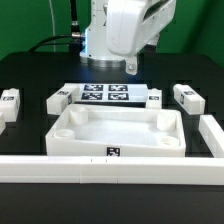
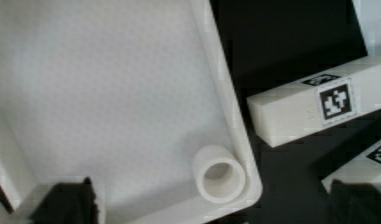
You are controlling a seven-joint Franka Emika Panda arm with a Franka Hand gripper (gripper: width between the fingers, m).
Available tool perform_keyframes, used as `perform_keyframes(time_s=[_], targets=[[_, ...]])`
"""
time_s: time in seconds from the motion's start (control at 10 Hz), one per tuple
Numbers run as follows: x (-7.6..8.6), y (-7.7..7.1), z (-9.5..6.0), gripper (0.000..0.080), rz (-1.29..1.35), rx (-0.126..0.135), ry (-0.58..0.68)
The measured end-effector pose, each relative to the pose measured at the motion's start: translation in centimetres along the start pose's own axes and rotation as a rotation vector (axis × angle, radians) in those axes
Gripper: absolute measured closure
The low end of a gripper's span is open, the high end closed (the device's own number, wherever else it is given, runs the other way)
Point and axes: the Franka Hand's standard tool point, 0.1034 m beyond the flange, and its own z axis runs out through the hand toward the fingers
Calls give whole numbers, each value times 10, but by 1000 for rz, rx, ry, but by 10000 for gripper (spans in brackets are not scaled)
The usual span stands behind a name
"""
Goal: Assemble desk
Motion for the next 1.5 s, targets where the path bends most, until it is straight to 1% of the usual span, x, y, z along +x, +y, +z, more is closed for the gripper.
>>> perform_keyframes(time_s=[0.4, 0.5, 0.6, 0.7, 0.8, 0.9, 1.0, 1.2, 1.3, 1.4, 1.5], targets=[[0, 0, 1, 150, 0, 1, -1], [0, 2, 3, 150, -34, -17, 13], [-5, 5, 12, 150, -119, -69, 50], [-13, 9, 21, 150, -193, -95, 71], [-22, 22, 28, 150, -257, -131, 112], [-27, 29, 34, 150, -272, -140, 121], [-29, 29, 40, 150, -265, -129, 119], [-28, 30, 39, 150, -264, -132, 120], [-29, 29, 42, 150, -269, -128, 118], [-34, 26, 51, 150, -274, -112, 115], [-33, 25, 64, 150, -272, -128, 122]])
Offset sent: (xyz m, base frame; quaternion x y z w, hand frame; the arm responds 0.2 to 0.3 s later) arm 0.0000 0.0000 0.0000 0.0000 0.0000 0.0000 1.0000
